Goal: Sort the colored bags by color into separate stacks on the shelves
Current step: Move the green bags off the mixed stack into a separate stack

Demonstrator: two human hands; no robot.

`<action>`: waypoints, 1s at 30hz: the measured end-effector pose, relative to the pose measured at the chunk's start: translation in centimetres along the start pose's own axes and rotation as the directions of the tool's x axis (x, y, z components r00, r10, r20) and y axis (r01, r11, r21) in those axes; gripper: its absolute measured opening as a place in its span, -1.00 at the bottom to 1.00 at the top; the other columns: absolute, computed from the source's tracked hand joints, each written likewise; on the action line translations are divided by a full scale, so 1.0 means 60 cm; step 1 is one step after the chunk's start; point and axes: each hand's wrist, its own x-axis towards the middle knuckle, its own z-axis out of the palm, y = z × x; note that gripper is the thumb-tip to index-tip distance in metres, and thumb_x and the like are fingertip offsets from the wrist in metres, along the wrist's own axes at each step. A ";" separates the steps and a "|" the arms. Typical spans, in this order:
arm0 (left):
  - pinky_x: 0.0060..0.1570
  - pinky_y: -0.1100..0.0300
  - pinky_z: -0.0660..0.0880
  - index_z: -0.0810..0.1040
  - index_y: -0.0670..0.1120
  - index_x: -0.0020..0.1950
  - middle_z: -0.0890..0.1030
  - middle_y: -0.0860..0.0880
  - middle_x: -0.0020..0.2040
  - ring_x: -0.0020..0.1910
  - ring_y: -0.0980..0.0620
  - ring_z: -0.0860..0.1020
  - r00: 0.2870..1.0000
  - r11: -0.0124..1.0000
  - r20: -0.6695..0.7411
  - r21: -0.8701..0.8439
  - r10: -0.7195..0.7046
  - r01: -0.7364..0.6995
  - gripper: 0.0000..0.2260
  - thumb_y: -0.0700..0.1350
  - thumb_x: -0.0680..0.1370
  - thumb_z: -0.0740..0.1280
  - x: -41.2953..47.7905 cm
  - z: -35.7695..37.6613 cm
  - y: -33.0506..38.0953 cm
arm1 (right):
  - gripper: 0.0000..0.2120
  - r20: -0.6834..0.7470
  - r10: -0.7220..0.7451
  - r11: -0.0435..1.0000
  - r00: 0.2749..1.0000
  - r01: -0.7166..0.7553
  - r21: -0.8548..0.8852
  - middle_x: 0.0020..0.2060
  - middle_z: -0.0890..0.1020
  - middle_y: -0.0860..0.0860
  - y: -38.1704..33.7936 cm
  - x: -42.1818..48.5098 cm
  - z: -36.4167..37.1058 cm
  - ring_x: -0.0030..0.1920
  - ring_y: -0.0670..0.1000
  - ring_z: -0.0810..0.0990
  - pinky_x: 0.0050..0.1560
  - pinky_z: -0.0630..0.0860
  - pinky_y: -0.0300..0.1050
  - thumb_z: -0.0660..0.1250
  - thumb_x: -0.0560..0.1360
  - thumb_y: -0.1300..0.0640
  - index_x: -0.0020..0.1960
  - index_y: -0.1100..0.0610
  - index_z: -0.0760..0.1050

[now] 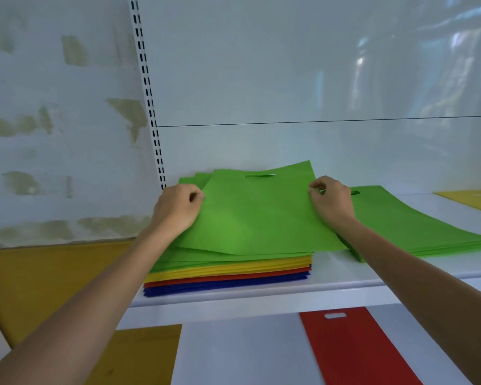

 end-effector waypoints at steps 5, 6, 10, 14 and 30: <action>0.08 0.30 0.33 0.60 -0.12 0.13 0.60 -0.12 0.12 0.10 -0.02 0.54 0.994 0.997 0.106 -0.083 0.011 -0.002 -0.79 -0.17 0.50 0.34 -0.004 0.017 0.052 | -0.63 0.062 -0.048 0.995 0.997 0.053 -0.082 0.28 0.48 0.12 0.027 0.014 -0.050 0.08 0.10 0.53 -0.01 0.37 -0.22 0.25 0.52 0.26 0.33 0.21 0.42; 0.07 0.32 0.32 0.60 -0.13 0.12 0.60 -0.13 0.13 0.10 -0.02 0.55 0.995 0.996 0.096 -0.086 0.011 -0.003 -0.79 -0.20 0.50 0.35 -0.005 0.020 0.065 | -0.62 0.057 -0.054 0.995 0.997 0.059 -0.084 0.28 0.48 0.13 0.032 0.018 -0.060 0.14 0.11 0.51 0.08 0.38 -0.20 0.25 0.52 0.27 0.33 0.22 0.41; 0.06 0.33 0.31 0.61 -0.16 0.10 0.61 -0.15 0.12 0.11 -0.04 0.55 0.998 0.997 0.065 -0.077 0.019 -0.014 -0.81 -0.22 0.51 0.32 0.003 0.033 0.122 | -0.59 0.037 -0.095 0.990 0.995 0.099 -0.100 0.29 0.48 0.15 0.061 0.041 -0.102 0.25 0.14 0.45 0.30 0.36 -0.04 0.24 0.51 0.28 0.36 0.24 0.38; 0.15 0.27 0.35 0.58 -0.17 0.17 0.59 -0.13 0.18 0.18 -0.05 0.53 0.995 0.998 0.082 -0.040 0.060 -0.057 -0.77 -0.18 0.55 0.26 0.009 0.067 0.193 | -0.58 0.072 -0.151 0.971 0.986 0.162 -0.177 0.29 0.47 0.17 0.108 0.077 -0.155 0.25 0.15 0.44 0.30 0.34 -0.02 0.22 0.52 0.25 0.38 0.24 0.35; 0.13 0.25 0.37 0.51 -0.16 0.28 0.53 -0.14 0.26 0.14 -0.05 0.54 0.998 1.000 0.062 -0.013 -0.022 0.023 -0.67 -0.12 0.52 0.31 -0.019 0.252 0.426 | -0.55 0.250 -0.028 0.986 0.968 0.067 -0.152 0.37 0.39 0.16 0.352 0.195 -0.276 0.35 0.13 0.36 0.32 0.27 -0.09 0.19 0.53 0.23 0.42 0.24 0.30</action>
